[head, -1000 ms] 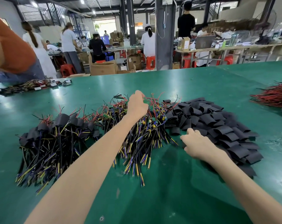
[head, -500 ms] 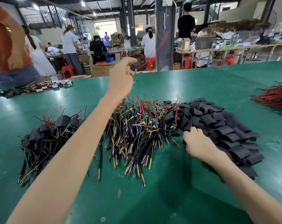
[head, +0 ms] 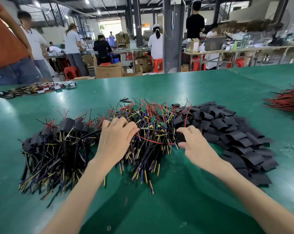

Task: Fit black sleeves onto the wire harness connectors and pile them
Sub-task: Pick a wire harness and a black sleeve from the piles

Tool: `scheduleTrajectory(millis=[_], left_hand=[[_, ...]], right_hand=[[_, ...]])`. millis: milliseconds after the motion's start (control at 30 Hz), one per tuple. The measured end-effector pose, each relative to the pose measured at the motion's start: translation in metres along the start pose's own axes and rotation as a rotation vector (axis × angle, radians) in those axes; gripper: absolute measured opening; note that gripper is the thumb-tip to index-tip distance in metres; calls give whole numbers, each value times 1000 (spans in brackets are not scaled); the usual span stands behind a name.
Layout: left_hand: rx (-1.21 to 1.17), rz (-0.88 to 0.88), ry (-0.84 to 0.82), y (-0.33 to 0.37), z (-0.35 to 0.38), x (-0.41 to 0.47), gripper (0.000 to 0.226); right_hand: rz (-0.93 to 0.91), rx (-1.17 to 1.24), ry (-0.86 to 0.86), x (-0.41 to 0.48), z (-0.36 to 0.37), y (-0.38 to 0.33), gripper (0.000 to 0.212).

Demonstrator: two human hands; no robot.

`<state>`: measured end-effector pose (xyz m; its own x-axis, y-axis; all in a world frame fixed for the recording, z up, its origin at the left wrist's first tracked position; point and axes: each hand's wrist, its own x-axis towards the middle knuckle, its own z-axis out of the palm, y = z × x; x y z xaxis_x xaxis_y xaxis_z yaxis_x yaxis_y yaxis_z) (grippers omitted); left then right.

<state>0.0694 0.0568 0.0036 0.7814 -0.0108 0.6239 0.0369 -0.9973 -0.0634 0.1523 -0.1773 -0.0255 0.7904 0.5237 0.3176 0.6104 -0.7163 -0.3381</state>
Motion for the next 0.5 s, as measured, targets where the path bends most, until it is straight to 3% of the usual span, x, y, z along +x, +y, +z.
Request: scheduleTrajectory(millis=[200,500], left_hand=[[-7,-6,175,5,6,-9,33],[33,-51,304,4,5,-15,29]], right_hand=[[-4,10,-13,1,0,2,45],[-174,46,-19,-1,-7,-7,47]])
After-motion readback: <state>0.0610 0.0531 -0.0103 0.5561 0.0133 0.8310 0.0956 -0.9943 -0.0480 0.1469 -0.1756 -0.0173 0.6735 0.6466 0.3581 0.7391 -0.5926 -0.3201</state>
